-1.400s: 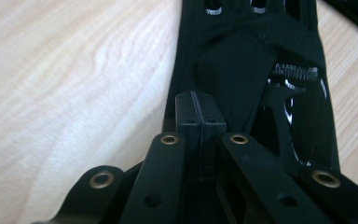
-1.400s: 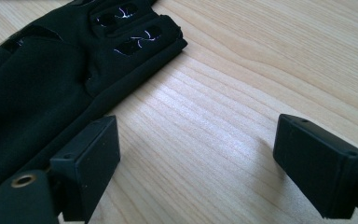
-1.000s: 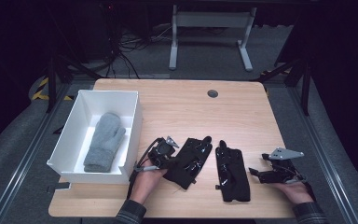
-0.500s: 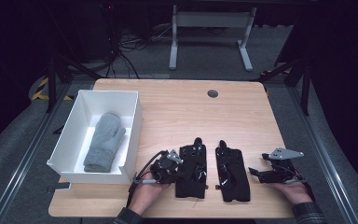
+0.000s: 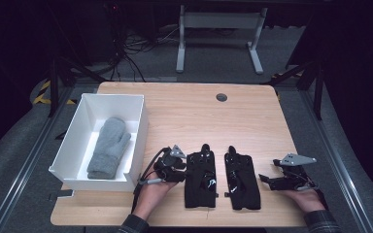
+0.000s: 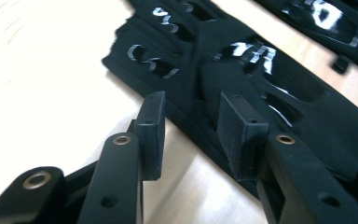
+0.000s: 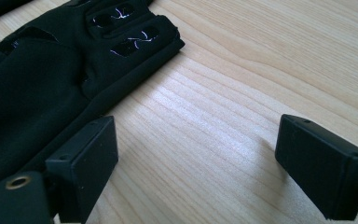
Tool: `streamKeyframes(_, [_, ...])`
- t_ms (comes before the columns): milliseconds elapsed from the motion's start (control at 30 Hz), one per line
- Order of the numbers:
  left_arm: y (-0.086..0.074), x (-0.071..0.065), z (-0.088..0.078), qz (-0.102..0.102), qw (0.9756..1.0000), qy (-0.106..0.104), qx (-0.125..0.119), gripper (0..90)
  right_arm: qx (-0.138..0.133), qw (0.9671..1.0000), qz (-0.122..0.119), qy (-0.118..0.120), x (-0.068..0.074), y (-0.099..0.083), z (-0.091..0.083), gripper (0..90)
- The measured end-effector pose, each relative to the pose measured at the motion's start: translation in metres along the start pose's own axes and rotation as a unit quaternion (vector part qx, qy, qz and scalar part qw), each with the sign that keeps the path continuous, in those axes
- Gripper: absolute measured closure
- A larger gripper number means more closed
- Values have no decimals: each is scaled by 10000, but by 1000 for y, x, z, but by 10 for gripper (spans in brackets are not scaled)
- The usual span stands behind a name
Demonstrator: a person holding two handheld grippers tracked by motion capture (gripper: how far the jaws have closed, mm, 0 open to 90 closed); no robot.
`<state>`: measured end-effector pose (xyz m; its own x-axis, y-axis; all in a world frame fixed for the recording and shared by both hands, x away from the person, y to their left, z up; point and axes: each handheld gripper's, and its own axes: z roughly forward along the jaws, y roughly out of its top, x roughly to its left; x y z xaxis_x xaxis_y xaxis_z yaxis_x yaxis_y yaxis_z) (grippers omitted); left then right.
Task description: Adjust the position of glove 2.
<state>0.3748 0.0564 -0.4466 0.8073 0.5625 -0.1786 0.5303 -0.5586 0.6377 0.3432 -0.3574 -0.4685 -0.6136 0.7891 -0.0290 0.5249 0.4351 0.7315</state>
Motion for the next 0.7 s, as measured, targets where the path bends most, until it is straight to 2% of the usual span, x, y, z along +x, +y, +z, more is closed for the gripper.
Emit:
streamKeyframes(133, [-1, 0, 5, -60, 10000, 23, 63, 622, 0, 10000, -1, 4, 0, 0, 0, 135])
streamKeyframes(200, [-2, -2, 10, -52, 9997, 136, 180, 623, 0, 10000, -3, 4, 0, 0, 0, 135])
streamKeyframes(300, [-3, -3, 11, -49, 9997, 155, 174, 637, 0, 10000, -3, 4, 0, 0, 0, 135])
streamKeyframes(333, [-3, -6, 13, -42, 9997, 206, 145, 657, 1, 10000, -2, 5, 0, 0, 0, 135])
streamKeyframes(467, [-3, -9, 14, -92, 9997, 161, 137, 789, -2, 10000, -18, 18, 0, 0, 0, 139])
streamKeyframes(533, [-3, -10, 14, -160, 9997, 152, 138, 828, -46, 9999, -90, 92, 0, 1, 0, 200])
streamKeyframes(600, [-3, -11, 15, -206, 9996, 162, 82, 849, 22, 9997, -155, 189, 1, 3, -2, 305])
streamKeyframes(633, [-3, -11, 15, -206, 9996, 162, 82, 857, 22, 9997, -155, 189, 1, 3, -2, 305])
streamKeyframes(700, [-2, -11, 15, -217, 9996, 182, 58, 863, 64, 9994, -198, 259, 2, 5, -5, 417])
